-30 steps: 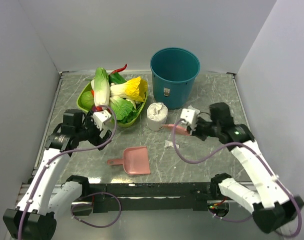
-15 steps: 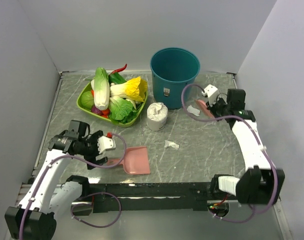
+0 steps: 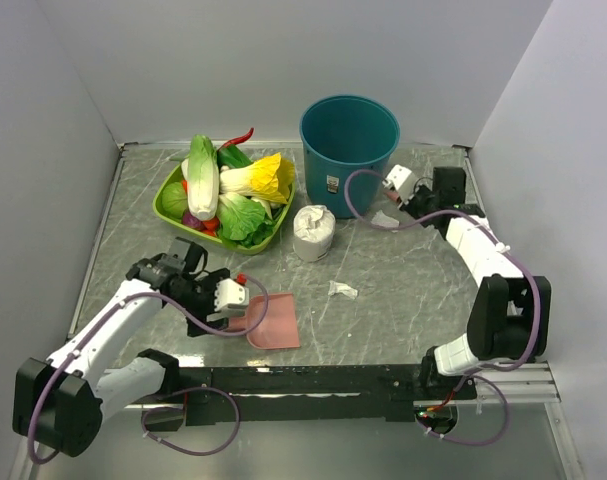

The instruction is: Sweep away the paper scraps from the table

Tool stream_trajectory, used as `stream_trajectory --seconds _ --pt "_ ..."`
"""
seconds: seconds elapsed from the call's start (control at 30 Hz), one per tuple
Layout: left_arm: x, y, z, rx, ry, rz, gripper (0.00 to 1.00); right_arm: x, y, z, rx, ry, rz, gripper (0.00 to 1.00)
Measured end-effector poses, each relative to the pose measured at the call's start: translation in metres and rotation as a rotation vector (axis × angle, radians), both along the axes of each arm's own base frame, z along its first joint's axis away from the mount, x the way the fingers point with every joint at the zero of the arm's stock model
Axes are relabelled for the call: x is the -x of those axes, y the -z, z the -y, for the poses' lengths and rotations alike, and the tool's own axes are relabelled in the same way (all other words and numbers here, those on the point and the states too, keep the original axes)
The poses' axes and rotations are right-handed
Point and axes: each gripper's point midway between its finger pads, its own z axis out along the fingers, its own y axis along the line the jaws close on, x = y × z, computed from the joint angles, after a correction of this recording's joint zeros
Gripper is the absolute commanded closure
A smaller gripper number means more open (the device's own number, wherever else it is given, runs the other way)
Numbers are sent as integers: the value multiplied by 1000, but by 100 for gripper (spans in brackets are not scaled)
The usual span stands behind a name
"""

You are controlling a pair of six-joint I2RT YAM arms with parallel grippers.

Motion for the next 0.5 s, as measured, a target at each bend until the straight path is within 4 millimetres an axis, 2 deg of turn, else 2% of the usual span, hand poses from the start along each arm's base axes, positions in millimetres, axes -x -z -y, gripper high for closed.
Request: stream_trajectory --seconds 0.03,0.1,0.17,0.23,0.33,0.4,0.5 --pt "1 1 4 4 10 8 10 2 2 -4 6 -18 -3 100" --pt "4 5 8 9 28 18 10 19 14 -22 18 -81 -35 100" --pt "7 10 12 9 34 14 11 47 26 -42 28 -149 -89 100" --pt "9 14 13 5 31 9 12 85 32 -69 29 -248 -133 100" --pt "7 16 15 5 21 12 14 137 18 -107 1 -385 -148 100" --pt "4 17 17 7 15 14 14 162 2 -123 -48 -431 -137 100" --pt "1 17 18 13 10 21 15 181 -21 -125 -118 -390 -139 100"
